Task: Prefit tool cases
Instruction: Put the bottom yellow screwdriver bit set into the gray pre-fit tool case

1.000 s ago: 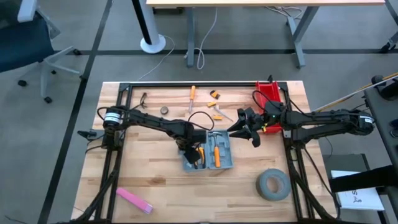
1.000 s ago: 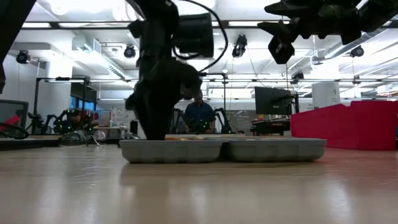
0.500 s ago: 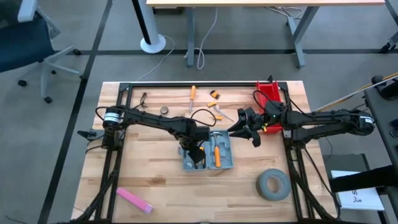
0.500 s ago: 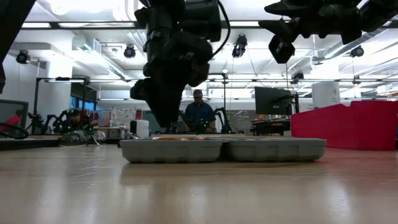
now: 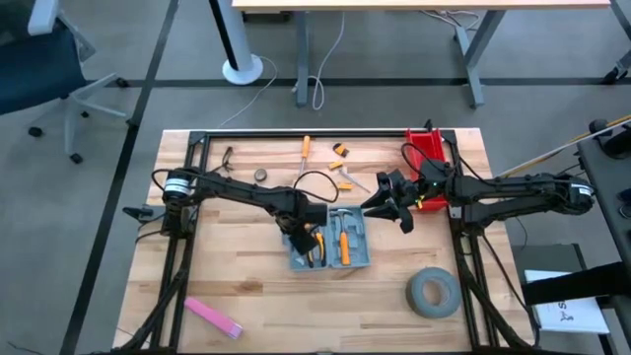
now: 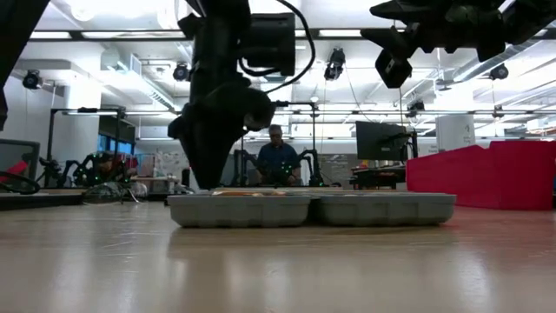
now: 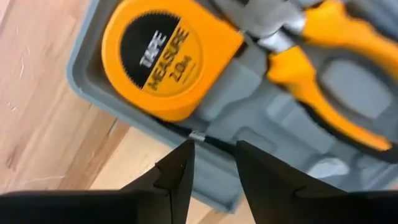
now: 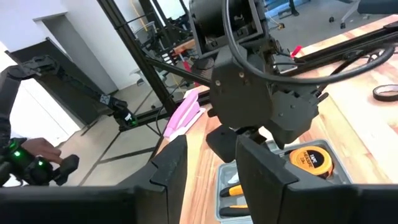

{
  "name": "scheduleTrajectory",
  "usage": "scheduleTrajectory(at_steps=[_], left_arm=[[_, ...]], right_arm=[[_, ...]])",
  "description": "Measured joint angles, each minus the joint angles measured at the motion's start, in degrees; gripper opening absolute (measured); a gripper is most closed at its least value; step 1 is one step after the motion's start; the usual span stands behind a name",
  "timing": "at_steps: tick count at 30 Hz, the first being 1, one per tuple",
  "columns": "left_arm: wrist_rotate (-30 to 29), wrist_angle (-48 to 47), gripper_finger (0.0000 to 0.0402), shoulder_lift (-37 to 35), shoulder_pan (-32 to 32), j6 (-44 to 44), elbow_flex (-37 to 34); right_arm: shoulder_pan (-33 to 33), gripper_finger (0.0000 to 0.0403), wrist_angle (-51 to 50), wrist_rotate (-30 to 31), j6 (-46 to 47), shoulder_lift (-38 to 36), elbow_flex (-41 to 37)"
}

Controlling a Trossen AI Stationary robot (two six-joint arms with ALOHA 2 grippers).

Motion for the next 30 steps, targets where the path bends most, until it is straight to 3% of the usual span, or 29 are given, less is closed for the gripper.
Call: scheduleTrajectory(at_steps=[3,8,18,25,30], left_arm=[[-2.1,0.0,0.0115,0.0,0.0,0.7,-0.7],[-10.8,1.1,0.0114,0.0,1.3,0.2,-0.8],[-11.5,6.5,0.0113,0.0,8.7,-3.1,-0.6],[-20.0,10.4,0.0113,0.0,11.4,5.2,-0.5],[-20.5,18.3,0.0113,0.0,11.9,15.3,-0.5]], right_arm=[[0.0,0.0117,0.0,0.0,0.0,0.0,0.0],[0.0,0.0108,0.0,0.0,-0.5,0.0,0.0],[0.0,0.0090,-0.3,0.1,-3.0,-2.7,-0.7],[0.0,0.0095,-6.5,7.6,-7.8,-4.5,-0.9],[0.0,0.0104,-12.7,13.0,-8.9,-4.8,-0.9]])
